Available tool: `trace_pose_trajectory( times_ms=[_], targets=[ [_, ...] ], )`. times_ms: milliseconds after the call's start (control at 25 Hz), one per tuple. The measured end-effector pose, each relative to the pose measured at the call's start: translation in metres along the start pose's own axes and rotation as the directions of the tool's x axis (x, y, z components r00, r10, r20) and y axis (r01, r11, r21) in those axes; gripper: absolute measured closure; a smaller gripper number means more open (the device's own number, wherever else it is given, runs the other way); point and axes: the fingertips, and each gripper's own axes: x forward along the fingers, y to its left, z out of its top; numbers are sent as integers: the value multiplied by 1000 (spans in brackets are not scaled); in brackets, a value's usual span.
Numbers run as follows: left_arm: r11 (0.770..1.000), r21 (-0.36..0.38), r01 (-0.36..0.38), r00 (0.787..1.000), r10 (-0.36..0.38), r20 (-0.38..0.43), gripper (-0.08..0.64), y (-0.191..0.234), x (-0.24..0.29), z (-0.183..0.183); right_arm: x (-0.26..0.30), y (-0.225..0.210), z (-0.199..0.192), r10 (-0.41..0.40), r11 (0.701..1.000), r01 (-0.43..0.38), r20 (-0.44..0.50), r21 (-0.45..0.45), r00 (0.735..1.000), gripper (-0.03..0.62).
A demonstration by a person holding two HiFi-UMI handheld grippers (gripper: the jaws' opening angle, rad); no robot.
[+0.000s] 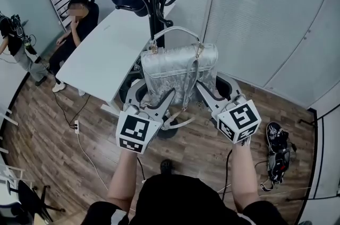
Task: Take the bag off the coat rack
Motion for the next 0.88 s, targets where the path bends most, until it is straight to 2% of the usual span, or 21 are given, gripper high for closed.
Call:
trace_pose_trajectory(
  times_ms=[640,880],
  targets=[
    [994,-21,-107,988,103,-118,302,-51,-72,-16,-49,56,-21,129,987,-130,15,98,991,422],
    [990,-60,-128,982,118,-148,305,-80,-97,-30,-75,77,-37,186,977,-186,4,106,983,431]
  ],
)
